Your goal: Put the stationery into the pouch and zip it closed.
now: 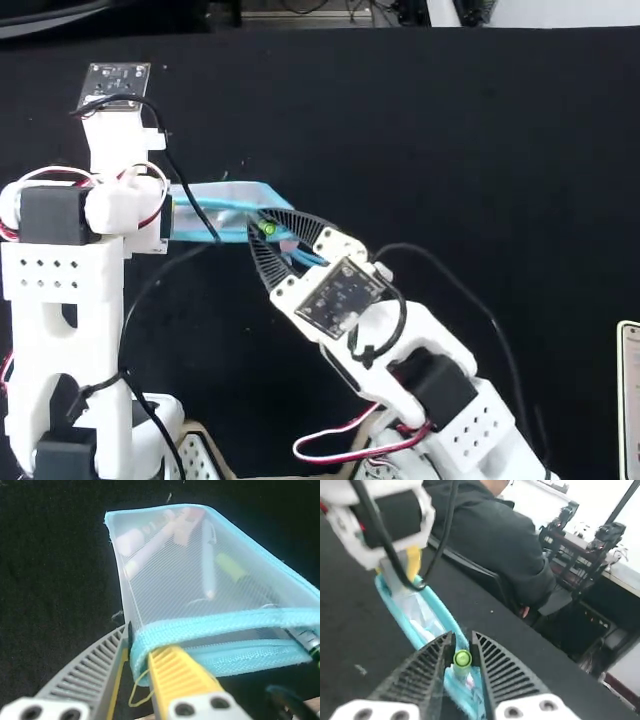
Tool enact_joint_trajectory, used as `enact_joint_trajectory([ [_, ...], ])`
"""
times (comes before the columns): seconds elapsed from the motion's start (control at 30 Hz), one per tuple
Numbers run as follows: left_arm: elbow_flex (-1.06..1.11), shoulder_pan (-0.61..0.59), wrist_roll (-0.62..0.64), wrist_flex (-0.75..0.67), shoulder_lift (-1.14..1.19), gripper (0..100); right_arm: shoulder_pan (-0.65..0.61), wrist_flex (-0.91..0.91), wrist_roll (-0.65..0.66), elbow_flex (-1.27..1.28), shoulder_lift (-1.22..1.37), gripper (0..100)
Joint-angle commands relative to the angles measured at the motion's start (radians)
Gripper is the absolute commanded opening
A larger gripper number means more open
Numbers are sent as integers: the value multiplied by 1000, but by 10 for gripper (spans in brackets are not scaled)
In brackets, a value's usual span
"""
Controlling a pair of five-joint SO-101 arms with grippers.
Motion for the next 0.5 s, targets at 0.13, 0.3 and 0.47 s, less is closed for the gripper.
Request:
enact_joint_trajectory([
  [0.13, -18, 8, -12, 5, -12, 30, -100, -137, 3, -4, 64, 11],
  [0.3, -19, 8, -12, 5, -12, 30, -100, -245, 3, -24, 274, 11],
  [0.47, -19, 8, -12, 5, -12, 30, -97, -247, 3, -56, 389, 16],
])
